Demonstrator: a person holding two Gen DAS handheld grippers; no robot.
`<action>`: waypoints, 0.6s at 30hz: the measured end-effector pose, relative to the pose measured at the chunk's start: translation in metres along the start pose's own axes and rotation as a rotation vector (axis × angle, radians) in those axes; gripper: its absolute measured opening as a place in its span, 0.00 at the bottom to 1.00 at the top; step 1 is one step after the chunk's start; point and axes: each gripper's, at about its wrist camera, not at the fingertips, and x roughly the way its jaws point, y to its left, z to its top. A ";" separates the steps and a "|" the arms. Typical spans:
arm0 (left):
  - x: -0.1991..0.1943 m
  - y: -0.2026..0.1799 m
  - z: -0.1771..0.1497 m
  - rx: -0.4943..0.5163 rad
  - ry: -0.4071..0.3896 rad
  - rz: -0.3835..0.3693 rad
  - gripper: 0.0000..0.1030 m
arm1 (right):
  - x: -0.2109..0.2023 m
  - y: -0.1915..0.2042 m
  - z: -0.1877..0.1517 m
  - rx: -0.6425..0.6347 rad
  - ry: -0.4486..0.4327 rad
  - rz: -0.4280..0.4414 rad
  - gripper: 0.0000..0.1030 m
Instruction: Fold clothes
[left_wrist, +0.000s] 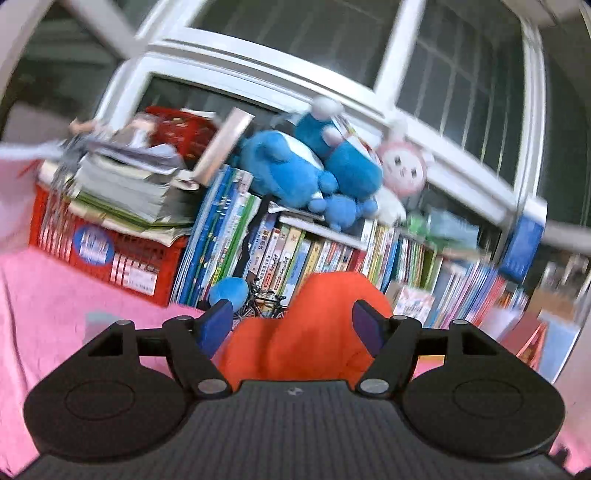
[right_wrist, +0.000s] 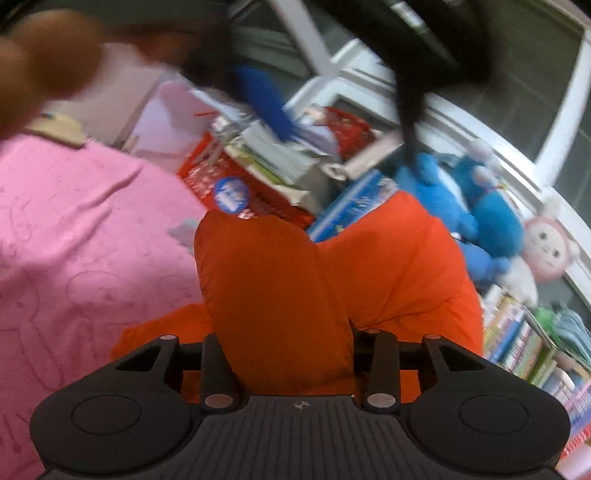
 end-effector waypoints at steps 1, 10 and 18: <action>0.011 -0.005 -0.002 0.036 0.020 0.003 0.69 | 0.003 0.004 0.001 -0.010 0.002 0.008 0.46; 0.086 0.006 -0.044 0.163 0.134 0.236 0.72 | -0.022 0.001 -0.018 -0.011 0.014 -0.020 0.81; 0.064 0.011 -0.064 0.164 0.102 0.284 0.73 | -0.046 -0.074 -0.073 0.335 0.199 -0.025 0.71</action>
